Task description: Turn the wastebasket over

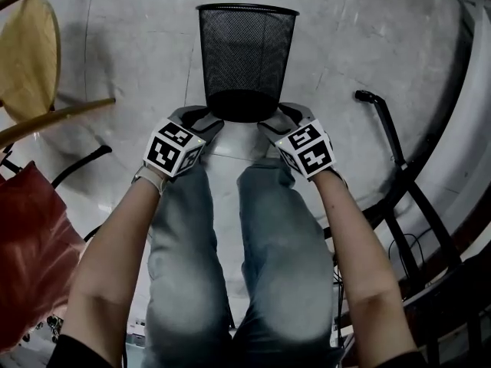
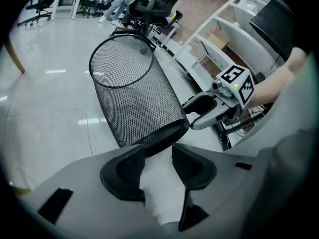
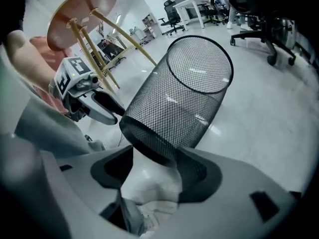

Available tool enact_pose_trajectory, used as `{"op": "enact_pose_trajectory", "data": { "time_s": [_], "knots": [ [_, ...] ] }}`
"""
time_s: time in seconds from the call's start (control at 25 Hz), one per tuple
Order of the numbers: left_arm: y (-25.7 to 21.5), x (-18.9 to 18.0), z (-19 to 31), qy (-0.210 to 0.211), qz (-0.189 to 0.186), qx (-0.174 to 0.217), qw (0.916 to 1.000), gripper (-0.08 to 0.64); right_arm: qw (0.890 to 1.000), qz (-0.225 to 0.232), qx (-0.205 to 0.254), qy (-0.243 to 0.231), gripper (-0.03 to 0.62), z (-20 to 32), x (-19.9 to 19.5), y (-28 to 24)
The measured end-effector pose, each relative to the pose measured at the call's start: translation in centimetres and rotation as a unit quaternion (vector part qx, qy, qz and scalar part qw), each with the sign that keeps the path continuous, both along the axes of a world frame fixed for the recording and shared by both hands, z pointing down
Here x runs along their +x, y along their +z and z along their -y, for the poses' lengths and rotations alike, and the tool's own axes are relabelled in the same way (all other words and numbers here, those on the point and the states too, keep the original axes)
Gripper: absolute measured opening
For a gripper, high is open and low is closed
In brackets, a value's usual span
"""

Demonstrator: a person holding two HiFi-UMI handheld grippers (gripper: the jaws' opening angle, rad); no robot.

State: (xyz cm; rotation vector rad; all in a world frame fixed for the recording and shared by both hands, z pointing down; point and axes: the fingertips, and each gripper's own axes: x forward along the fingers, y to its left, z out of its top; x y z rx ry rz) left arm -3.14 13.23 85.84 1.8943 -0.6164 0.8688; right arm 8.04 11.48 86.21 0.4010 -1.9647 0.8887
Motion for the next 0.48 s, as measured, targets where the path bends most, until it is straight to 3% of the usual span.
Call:
{"op": "enact_pose_trajectory", "data": {
  "time_s": [0.12,0.2,0.36,0.48],
  "knots": [
    [-1.5,-0.1,0.1,-0.024,-0.006,-0.008,0.9997,0.178,1.0,-0.003,0.006,0.006,0.275,1.5,0.2,-1.4],
    [-3.4,-0.4,0.2,-0.063,-0.017,-0.015,0.9978,0.178,1.0,0.001,0.013,0.012,0.275,2.8,0.3,-2.7],
    [-8.3,-0.9,0.5,-0.177,-0.05,-0.03,0.9825,0.178,0.999,0.006,0.042,-0.016,0.275,7.0,0.4,-6.0],
    [-11.8,-1.3,0.0,-0.22,-0.057,-0.035,0.9731,0.178,0.996,0.001,0.069,-0.048,0.281,10.5,0.0,-8.2]
  ]
}}
